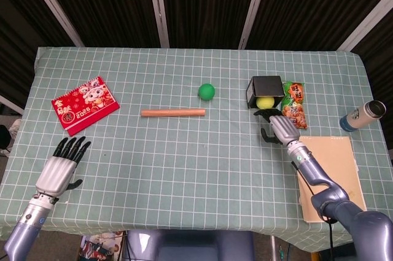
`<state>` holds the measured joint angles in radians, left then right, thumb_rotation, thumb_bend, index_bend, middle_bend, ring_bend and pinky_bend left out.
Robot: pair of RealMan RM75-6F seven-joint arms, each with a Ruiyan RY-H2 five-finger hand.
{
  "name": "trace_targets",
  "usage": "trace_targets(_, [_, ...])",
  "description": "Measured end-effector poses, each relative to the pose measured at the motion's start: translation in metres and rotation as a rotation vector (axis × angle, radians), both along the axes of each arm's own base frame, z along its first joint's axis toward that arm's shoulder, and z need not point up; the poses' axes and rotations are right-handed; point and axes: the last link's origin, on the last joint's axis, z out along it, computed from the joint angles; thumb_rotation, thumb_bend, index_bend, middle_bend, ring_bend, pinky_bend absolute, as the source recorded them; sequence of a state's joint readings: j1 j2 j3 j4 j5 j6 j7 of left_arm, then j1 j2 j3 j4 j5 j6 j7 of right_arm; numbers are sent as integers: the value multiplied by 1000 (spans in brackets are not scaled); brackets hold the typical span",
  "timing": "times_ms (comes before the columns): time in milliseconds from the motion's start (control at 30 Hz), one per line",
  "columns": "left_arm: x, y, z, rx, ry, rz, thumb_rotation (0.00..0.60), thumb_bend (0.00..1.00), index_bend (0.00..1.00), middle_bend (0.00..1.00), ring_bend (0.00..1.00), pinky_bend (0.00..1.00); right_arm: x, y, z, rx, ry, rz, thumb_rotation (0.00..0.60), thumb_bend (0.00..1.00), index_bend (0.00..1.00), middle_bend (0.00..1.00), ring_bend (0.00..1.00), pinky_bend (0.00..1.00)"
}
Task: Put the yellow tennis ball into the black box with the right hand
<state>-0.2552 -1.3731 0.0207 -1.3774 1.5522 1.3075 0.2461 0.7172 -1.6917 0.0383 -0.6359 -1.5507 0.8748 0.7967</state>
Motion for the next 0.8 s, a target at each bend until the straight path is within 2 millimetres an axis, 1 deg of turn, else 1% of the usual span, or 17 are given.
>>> trace_targets(133, [-2,1,-1,-6,3,5,600,69,0,0,0,0,1,-4,0,23,-2,5,600,625,77,61,0,7])
trace_targets(333, [-4,3,-3,-15,9,14,600,69,0,0,0,0,2,-9,-1,50,1,1,600,626,10,0,0,0])
trace_targets(633, [-5,5,-1,-10,4,16,600,69,0,0,0,0,4,-11,-2,76,27,24,600,626,0,0,0,0])
trace_targets(800, [-4,5,-1,-13,0,12,600,69,0,0,0,0,4,-6,2,54,27,59,600,625,0,0,0,0])
